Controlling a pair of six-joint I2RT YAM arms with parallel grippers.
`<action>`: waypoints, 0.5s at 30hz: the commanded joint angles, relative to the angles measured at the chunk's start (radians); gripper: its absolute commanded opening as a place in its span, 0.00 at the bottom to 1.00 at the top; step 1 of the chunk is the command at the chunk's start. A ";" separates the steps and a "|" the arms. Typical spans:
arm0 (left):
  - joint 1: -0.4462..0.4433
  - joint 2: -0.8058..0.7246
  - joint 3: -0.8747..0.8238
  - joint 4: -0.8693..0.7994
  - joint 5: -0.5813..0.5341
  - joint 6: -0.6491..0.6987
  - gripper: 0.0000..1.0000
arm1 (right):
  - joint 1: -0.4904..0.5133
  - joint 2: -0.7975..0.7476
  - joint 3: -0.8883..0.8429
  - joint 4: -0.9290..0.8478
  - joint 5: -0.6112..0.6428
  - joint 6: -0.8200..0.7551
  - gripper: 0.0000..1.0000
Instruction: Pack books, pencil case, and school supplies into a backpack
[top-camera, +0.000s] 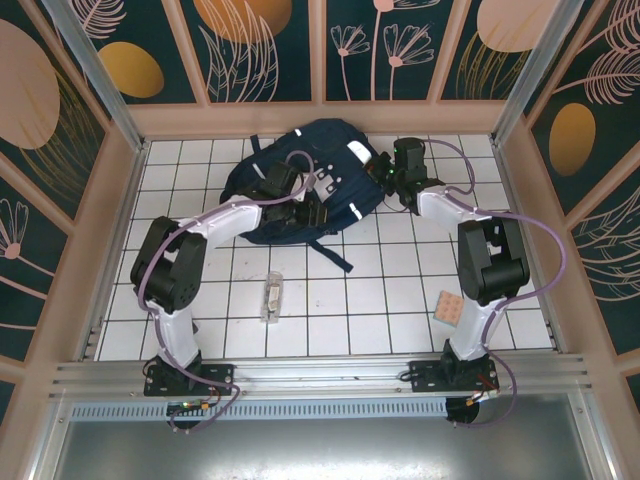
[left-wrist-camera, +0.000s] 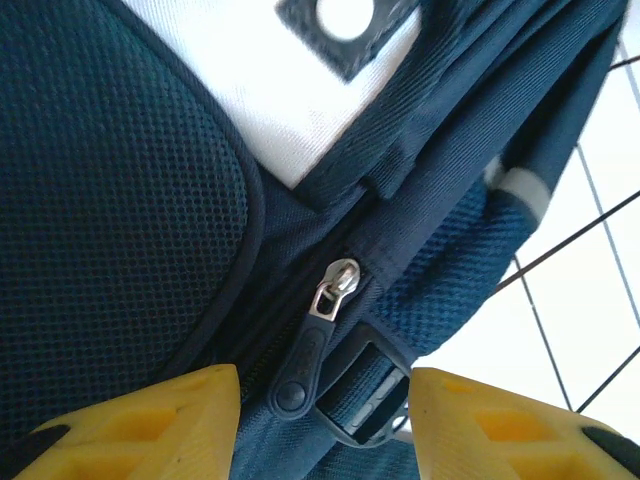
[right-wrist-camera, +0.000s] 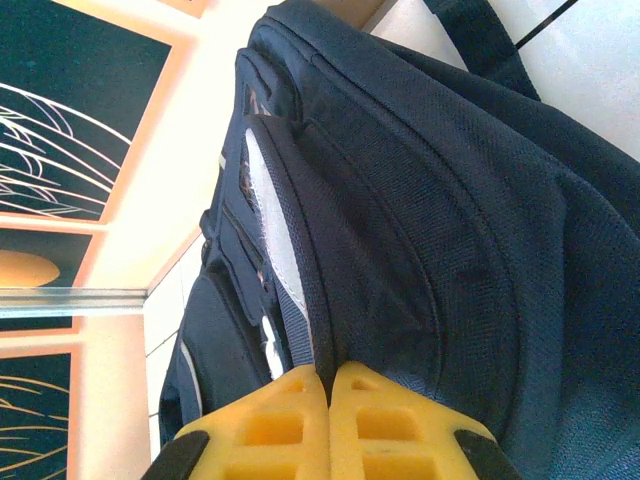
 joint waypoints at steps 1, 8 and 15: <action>-0.016 0.029 0.054 -0.065 0.015 0.036 0.47 | 0.021 -0.058 0.034 0.057 -0.038 -0.005 0.00; -0.027 0.108 0.102 -0.103 -0.036 0.041 0.46 | 0.026 -0.061 0.031 0.064 -0.041 -0.005 0.00; -0.028 0.158 0.109 -0.095 -0.099 0.024 0.32 | 0.028 -0.075 0.012 0.073 -0.038 -0.003 0.00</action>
